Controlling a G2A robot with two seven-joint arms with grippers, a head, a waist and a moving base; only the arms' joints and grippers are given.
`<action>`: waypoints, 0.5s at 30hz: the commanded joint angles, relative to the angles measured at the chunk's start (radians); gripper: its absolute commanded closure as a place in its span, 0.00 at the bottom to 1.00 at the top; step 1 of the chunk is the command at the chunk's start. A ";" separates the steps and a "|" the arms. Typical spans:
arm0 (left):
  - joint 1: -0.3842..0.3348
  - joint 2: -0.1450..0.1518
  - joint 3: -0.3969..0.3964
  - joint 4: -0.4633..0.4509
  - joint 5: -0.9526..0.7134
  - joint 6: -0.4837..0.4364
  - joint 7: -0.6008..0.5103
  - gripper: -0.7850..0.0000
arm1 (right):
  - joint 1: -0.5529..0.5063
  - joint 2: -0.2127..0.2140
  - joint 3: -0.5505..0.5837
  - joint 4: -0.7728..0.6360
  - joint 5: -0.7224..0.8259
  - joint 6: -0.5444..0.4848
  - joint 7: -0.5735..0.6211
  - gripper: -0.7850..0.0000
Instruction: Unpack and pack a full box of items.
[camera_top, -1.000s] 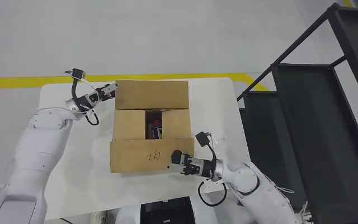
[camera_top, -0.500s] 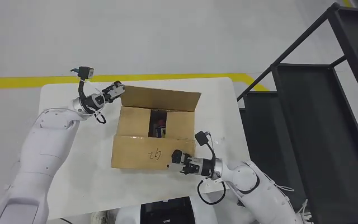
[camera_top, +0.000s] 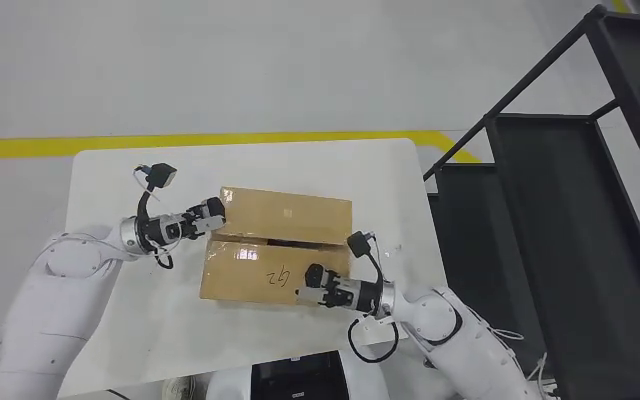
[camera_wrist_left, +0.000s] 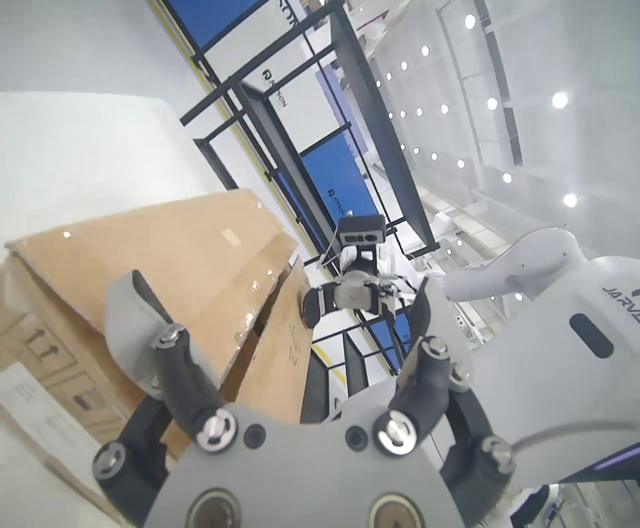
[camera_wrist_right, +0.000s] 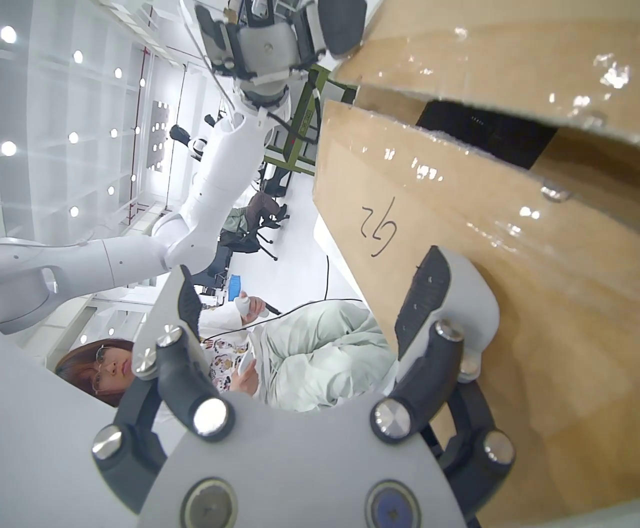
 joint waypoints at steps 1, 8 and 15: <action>0.003 0.008 0.001 -0.004 0.005 0.009 -0.008 0.00 | -0.003 0.000 0.016 -0.009 0.001 0.003 -0.039 0.00; -0.011 0.020 0.027 0.002 -0.022 0.013 -0.012 0.00 | 0.003 0.000 0.039 -0.014 -0.010 0.045 -0.101 0.00; -0.023 0.031 0.042 -0.007 -0.053 0.023 -0.022 0.00 | 0.062 -0.012 -0.008 0.062 -0.005 0.098 -0.129 0.00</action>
